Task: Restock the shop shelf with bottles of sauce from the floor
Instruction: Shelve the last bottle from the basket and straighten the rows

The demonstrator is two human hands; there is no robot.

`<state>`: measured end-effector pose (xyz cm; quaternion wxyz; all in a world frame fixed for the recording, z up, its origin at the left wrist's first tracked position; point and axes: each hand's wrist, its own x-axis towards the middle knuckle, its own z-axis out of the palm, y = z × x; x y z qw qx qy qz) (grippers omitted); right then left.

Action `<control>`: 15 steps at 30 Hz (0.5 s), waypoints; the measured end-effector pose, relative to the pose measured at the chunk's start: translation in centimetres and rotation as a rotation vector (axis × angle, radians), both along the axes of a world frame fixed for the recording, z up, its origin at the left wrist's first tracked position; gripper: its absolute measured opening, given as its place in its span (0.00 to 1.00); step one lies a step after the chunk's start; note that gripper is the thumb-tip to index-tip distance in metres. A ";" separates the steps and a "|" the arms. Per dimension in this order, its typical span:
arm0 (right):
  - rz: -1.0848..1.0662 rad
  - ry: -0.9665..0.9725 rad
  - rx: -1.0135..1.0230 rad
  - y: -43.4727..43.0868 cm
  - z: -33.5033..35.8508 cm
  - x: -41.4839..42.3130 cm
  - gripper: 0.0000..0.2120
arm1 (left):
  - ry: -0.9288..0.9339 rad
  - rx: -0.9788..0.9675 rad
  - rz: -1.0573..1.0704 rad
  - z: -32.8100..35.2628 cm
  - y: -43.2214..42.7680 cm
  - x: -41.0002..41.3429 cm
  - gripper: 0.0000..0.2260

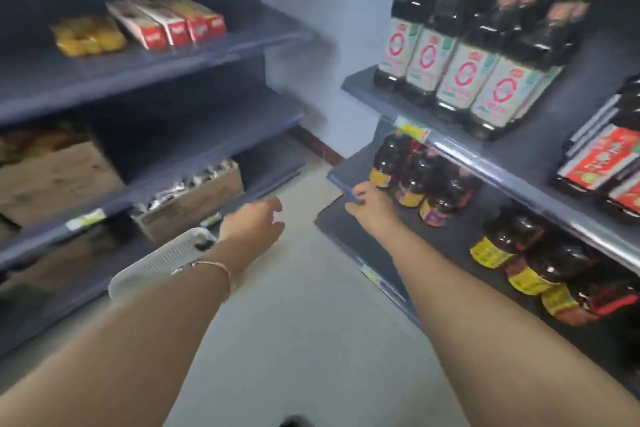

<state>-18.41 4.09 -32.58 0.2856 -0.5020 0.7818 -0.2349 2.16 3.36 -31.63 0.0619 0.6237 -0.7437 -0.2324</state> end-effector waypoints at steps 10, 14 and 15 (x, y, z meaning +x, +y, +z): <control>0.413 0.059 0.165 -11.2 -9.9 19.4 0.20 | -0.112 0.070 0.295 -8.5 -5.2 18.2 0.13; 0.486 0.072 0.223 -13.5 -14.9 25.4 0.19 | -0.140 0.151 0.334 -13.7 -6.6 23.4 0.15; 0.498 0.069 0.238 -14.0 -16.2 26.8 0.19 | -0.141 0.183 0.334 -15.2 -6.9 24.6 0.15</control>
